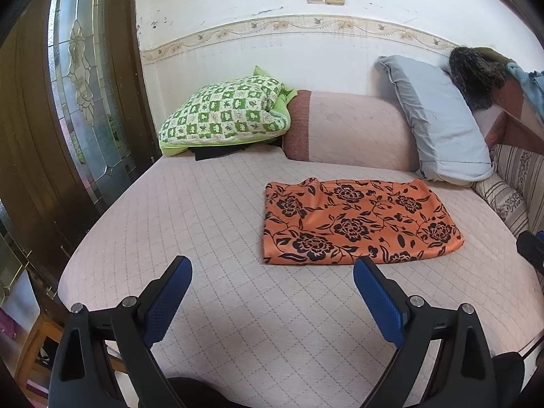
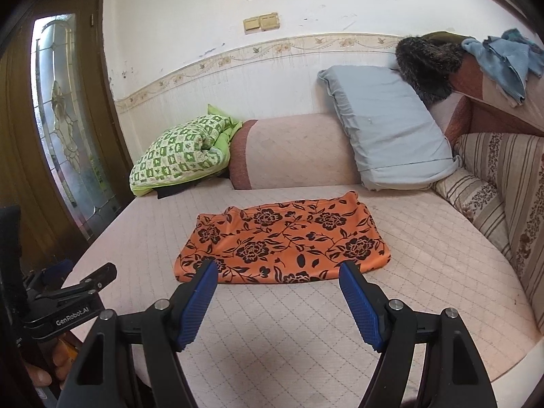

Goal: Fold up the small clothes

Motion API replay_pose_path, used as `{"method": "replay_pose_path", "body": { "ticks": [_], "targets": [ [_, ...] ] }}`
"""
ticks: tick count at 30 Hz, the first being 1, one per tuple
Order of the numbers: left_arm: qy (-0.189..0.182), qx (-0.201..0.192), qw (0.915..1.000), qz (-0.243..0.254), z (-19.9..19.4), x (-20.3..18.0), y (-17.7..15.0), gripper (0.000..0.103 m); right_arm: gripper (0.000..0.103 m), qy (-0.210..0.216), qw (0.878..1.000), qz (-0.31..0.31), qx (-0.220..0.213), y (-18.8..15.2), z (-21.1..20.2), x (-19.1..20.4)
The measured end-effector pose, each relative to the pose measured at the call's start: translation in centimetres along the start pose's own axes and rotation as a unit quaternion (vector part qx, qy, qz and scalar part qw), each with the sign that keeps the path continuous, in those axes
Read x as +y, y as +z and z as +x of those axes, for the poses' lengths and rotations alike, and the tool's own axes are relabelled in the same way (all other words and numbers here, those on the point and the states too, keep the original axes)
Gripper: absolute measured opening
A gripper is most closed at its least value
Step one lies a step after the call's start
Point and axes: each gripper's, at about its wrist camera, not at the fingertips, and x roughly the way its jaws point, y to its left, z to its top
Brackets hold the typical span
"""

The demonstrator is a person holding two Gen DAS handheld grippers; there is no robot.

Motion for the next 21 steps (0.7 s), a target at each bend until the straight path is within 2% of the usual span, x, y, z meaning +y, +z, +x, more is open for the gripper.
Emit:
{"method": "replay_pose_path", "body": {
  "ticks": [11,21],
  "targets": [
    [0.001,-0.002,1.0,-0.006,0.4,0.8,0.2,0.096,0.077,0.008,0.999,-0.03,0.012,-0.2,0.9,2.8],
    [-0.005,-0.004,1.0,0.006,0.1,-0.5,0.4,0.096,0.077,-0.005,1.0,-0.023,0.01,-0.4,0.5,1.8]
  ]
}}
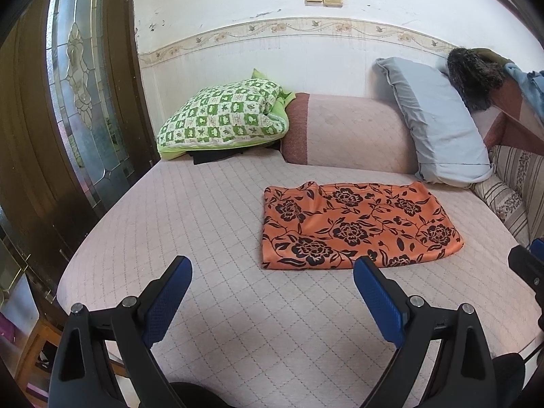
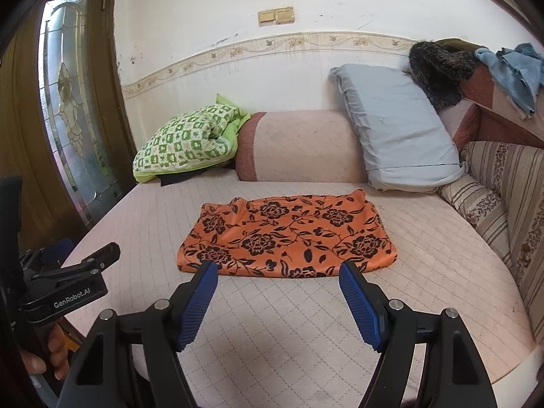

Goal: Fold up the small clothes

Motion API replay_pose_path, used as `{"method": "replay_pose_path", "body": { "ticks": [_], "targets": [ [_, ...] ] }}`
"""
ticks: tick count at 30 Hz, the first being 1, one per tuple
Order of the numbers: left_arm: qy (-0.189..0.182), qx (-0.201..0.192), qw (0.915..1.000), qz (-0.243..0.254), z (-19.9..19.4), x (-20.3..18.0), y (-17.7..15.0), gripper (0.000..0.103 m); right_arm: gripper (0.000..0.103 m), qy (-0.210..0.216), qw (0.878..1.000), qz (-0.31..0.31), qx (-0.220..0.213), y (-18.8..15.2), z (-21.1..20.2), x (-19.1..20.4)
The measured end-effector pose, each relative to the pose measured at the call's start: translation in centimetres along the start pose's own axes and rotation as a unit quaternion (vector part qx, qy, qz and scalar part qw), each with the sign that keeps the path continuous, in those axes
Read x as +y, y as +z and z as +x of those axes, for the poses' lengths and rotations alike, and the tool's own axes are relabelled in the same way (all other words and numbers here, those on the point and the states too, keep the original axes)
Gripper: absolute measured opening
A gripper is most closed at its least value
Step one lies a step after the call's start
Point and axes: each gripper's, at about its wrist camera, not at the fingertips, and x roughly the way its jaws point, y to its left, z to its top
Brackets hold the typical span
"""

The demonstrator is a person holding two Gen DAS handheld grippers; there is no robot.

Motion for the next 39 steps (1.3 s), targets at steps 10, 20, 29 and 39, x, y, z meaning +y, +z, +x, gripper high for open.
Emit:
{"method": "replay_pose_path", "body": {
  "ticks": [10,20,29,39],
  "targets": [
    [-0.004,-0.005,0.9998,0.021,-0.8,-1.7,0.3,0.096,0.077,-0.017,0.999,0.027,-0.003,0.0,-0.7,-2.6],
    [-0.005,0.0,0.9991,0.041,-0.8,-2.9,-0.1,0.096,0.077,-0.02,0.999,0.041,-0.007,-0.4,-1.1,-4.0],
    [0.008,0.041,0.9979,0.049,2.0,-2.9,-1.4,0.096,0.077,-0.037,0.997,0.065,-0.01,-0.9,-1.3,-6.9],
    [-0.016,0.091,0.9952,0.034,7.4,-2.1,-4.1,0.096,0.076,-0.052,0.994,0.096,0.019,-2.4,0.7,-11.2]
  ]
}}
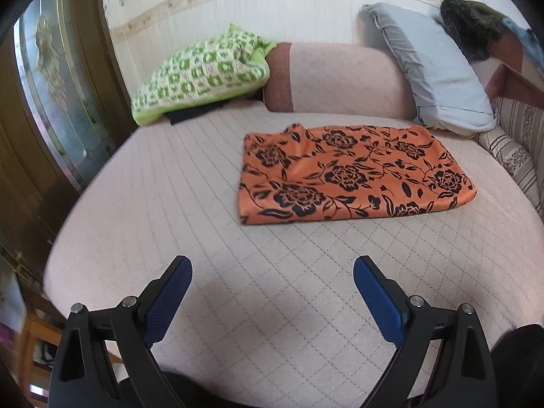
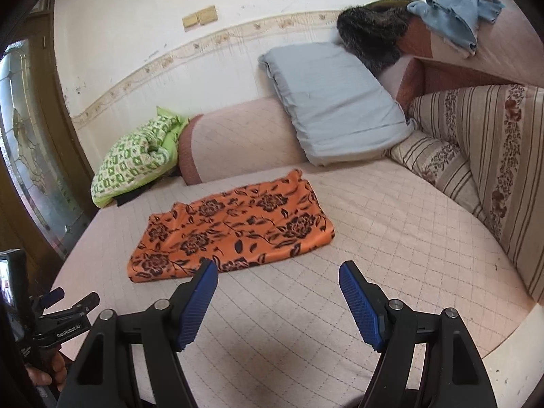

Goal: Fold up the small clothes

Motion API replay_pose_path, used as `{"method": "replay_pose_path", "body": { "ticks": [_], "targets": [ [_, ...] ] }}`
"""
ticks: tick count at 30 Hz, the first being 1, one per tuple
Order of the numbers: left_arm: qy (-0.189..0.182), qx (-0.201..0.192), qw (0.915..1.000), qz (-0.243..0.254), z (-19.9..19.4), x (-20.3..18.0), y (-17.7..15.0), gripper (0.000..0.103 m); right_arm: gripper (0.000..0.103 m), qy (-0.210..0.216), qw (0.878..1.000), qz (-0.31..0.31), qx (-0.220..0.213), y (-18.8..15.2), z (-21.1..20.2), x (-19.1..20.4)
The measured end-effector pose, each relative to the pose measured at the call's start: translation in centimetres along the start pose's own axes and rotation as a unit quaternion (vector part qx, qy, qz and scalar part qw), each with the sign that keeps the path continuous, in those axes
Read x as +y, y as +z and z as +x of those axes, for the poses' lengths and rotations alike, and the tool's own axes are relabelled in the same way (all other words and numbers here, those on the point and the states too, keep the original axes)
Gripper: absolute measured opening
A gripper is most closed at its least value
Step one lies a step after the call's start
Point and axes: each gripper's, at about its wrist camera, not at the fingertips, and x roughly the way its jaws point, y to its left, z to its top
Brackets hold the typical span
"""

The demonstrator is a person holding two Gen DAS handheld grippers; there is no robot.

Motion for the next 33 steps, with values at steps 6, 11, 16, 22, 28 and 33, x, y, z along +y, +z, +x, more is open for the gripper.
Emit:
{"method": "replay_pose_path", "body": {
  "ticks": [6,11,16,22,28,33],
  "targets": [
    [-0.035,0.011,0.9987,-0.035,3.2,1.9,-0.4,0.096,0.075,-0.003,1.0,-0.004,0.03,-0.6,3.0,0.5],
    [-0.05,0.052,0.992,-0.104,7.3,4.5,-0.4,0.096,0.075,0.013,0.997,0.0,0.072,-1.4,6.6,2.2],
    [-0.061,0.078,0.9777,-0.185,10.9,7.5,-0.7,0.096,0.075,0.027,0.994,-0.011,0.108,-2.7,9.7,4.3],
    [-0.136,0.115,0.9455,-0.273,15.1,7.7,-0.9,0.081,0.075,0.029,0.993,-0.027,0.115,-3.4,11.4,5.5],
    [-0.189,0.104,0.9174,-0.334,19.3,5.6,0.9,0.079,0.075,0.028,0.992,-0.026,0.119,-3.8,12.2,4.8],
    [-0.216,0.072,0.9049,-0.36,22.2,4.7,3.0,0.076,0.075,0.02,0.991,-0.015,0.131,-4.1,13.3,3.2]
  ]
}}
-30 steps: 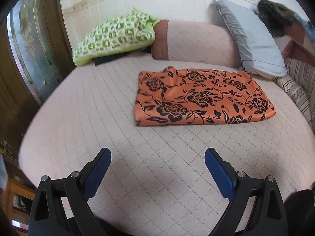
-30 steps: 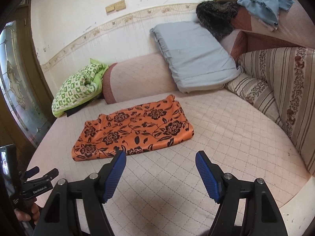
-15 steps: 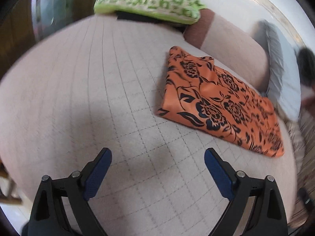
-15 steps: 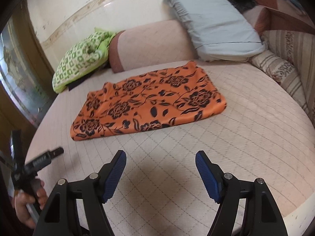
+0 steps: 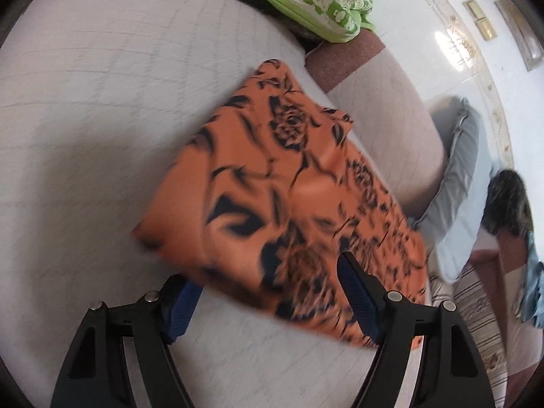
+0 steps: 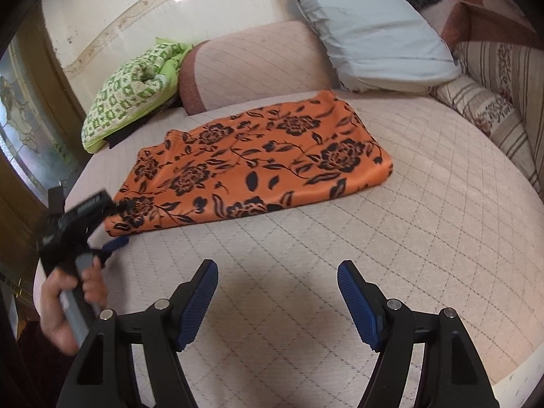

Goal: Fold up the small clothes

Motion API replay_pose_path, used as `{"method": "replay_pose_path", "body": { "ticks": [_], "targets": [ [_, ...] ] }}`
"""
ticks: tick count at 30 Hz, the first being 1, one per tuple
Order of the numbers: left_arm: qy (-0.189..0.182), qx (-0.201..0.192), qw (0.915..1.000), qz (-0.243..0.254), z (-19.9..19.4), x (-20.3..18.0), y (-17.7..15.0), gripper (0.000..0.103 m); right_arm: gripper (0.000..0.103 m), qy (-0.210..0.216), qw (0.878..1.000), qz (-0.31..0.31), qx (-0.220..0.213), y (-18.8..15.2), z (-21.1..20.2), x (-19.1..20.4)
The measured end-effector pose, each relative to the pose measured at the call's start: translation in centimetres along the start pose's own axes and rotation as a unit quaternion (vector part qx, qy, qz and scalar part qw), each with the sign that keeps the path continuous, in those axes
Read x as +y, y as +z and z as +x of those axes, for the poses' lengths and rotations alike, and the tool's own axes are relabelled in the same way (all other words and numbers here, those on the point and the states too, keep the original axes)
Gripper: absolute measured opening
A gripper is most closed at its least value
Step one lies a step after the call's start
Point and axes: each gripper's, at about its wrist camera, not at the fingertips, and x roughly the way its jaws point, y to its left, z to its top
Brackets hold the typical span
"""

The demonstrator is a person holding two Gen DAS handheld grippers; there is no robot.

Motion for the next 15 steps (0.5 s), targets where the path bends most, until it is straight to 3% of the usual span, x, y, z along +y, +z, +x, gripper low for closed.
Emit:
{"method": "replay_pose_path", "body": {
  "ticks": [1,3,6,8,11,15],
  "targets": [
    [-0.006,-0.006,1.0,-0.001,0.4,-0.1,0.3,0.071,0.075,-0.003,1.0,-0.001,0.002,0.0,0.3,-0.3],
    [-0.009,-0.006,0.9999,0.003,1.0,-0.1,0.6,0.037,0.075,-0.007,1.0,-0.008,0.002,0.1,0.7,-0.5],
    [-0.009,-0.006,0.9999,0.006,1.4,0.2,0.9,0.028,0.066,-0.008,1.0,-0.026,-0.01,0.8,1.5,-0.3],
    [-0.02,-0.005,0.9997,0.013,1.2,-0.5,1.2,0.025,0.032,-0.004,0.999,-0.045,-0.019,1.8,2.2,0.5],
    [-0.021,-0.013,0.9989,0.04,1.1,-1.6,1.6,0.025,0.027,0.008,0.997,-0.067,-0.026,4.0,4.2,2.0],
    [-0.013,-0.009,0.9987,0.048,2.1,-2.0,1.4,0.047,0.027,0.024,0.996,-0.081,-0.03,7.4,8.1,4.0]
  ]
}}
